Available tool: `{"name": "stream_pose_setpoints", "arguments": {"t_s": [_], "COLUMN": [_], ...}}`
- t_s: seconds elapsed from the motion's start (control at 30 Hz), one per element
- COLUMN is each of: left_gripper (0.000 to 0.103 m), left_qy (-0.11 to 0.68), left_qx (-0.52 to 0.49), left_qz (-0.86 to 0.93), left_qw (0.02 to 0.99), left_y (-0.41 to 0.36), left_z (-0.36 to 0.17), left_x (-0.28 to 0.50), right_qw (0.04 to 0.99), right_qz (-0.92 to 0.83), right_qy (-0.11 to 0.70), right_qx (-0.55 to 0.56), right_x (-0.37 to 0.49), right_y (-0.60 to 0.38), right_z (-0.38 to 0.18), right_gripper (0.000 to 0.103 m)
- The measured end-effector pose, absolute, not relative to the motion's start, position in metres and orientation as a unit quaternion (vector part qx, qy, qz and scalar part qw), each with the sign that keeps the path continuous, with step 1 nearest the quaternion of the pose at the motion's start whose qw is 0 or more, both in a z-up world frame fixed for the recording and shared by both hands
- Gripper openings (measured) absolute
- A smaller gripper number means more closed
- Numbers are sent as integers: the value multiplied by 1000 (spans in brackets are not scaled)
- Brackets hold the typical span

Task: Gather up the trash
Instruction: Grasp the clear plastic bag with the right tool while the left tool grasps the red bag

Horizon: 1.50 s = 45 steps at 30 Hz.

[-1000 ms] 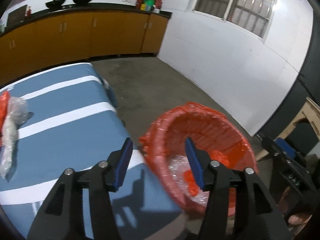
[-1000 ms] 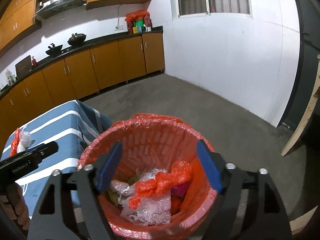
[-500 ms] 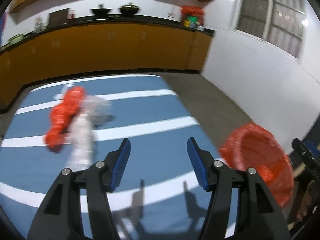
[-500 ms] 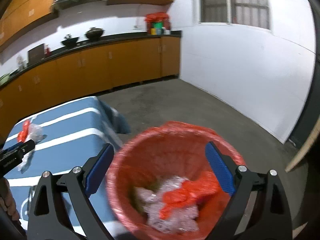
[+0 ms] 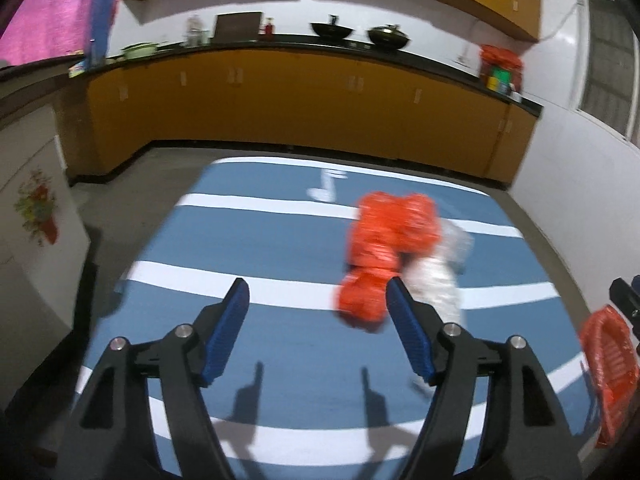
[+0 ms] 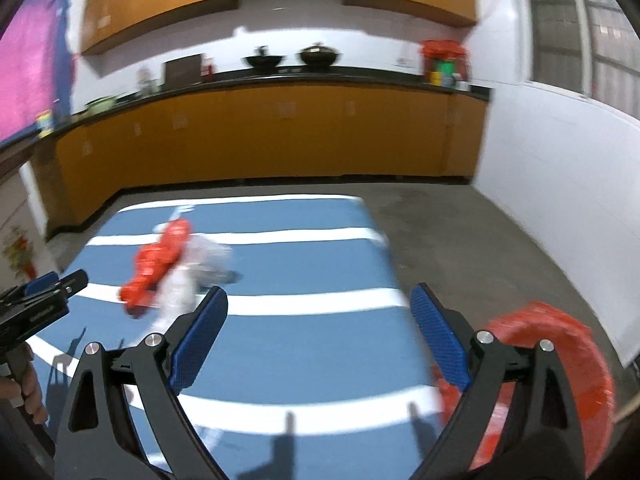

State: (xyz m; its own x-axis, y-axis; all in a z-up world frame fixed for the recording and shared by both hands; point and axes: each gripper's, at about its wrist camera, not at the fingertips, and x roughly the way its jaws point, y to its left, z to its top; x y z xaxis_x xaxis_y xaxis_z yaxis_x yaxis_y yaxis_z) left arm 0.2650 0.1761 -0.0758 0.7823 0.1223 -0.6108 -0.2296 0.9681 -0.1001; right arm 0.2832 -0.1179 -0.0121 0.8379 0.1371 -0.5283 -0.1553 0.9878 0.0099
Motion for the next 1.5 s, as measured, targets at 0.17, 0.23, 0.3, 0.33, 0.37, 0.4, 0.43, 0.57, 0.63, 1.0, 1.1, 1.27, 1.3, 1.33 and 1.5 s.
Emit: {"name": "stream_pose_setpoints", "arguments": {"t_s": [0.17,0.23,0.3,0.33,0.37,0.4,0.43,0.57,0.63,1.0,1.1,1.27,1.3,1.33,1.5], "left_gripper": [75,76,77,77,77,77,78,78,78,78,78,78,78,78,78], "left_qy": [313,314,315,316,316,317,317,317,317,329,330,339,340,343,355], "left_qx": [-84,-86,-86,-86,-86,-87,-88,-94,-95,-103,-102,-100,-101,-102,-81], "left_qz": [122,127,130,131,132,132,132,131,131,117,108,74,67,57,27], "left_qw": [938,937,936,936,936,935,935,935,934,932,932,933,932,932,931], "left_y": [208,216,223,226,229,229,231,235,236,231,224,200,196,190,161], "left_z": [-79,-80,-82,-83,-84,-86,-87,-90,-91,-98,-98,-98,-98,-98,-101], "left_x": [260,260,260,260,259,262,262,266,267,279,285,304,308,314,342], "right_qw": [948,943,937,935,932,930,928,921,917,888,884,890,892,894,903], "right_qz": [129,142,152,154,156,155,154,149,147,170,184,164,155,146,97], "right_qy": [292,302,315,321,329,333,340,361,372,428,429,426,425,424,417], "right_qx": [-13,-11,-7,-5,-3,-1,2,4,3,-4,1,9,12,14,23], "right_x": [301,308,315,318,323,325,329,342,348,368,364,356,353,351,336], "right_y": [-72,-58,-48,-43,-39,-32,-30,-21,-17,1,-5,-35,-45,-54,-101], "right_z": [-24,-31,-37,-40,-44,-48,-51,-61,-66,-88,-88,-85,-84,-84,-82], "right_gripper": [92,91,90,90,90,90,90,90,90,59,44,42,42,42,42]}}
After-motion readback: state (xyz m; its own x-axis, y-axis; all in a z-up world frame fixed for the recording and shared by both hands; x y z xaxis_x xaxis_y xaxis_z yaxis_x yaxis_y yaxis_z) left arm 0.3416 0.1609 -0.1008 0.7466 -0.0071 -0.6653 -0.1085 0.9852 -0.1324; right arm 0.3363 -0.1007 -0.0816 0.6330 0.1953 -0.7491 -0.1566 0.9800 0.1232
